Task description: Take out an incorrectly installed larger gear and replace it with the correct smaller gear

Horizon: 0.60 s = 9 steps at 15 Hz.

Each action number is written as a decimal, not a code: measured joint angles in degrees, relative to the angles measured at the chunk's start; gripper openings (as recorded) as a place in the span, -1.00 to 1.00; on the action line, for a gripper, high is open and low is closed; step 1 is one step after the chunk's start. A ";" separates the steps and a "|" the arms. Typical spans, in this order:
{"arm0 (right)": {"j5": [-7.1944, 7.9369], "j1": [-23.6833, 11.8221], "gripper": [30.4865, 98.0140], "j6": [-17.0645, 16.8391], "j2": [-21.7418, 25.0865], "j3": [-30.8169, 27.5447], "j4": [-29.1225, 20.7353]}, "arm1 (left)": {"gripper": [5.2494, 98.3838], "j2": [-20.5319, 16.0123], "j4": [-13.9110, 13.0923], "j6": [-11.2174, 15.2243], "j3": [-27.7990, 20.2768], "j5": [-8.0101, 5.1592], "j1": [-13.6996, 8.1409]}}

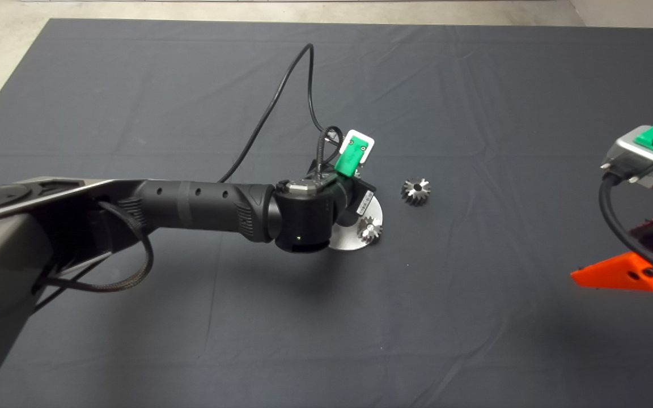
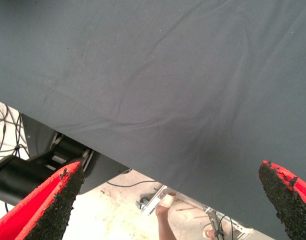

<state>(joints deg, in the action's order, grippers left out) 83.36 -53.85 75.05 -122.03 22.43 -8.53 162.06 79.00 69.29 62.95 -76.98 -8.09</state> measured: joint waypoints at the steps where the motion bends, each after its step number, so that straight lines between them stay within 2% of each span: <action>1: -0.01 -0.01 0.83 0.00 0.00 0.00 0.00 | -0.42 1.01 -0.59 -0.02 0.16 0.04 0.11; 5: -0.01 0.01 0.83 0.00 0.82 -0.05 -0.01 | -0.42 2.73 -1.24 -0.13 2.22 0.75 0.49; 9: 0.02 0.01 0.83 0.01 1.11 -0.05 -0.01 | -0.43 1.79 -1.05 -0.17 3.56 3.05 0.57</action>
<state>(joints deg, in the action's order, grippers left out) 83.38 -53.83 75.06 -120.92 22.38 -8.55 163.84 77.95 69.12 66.51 -73.94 -7.52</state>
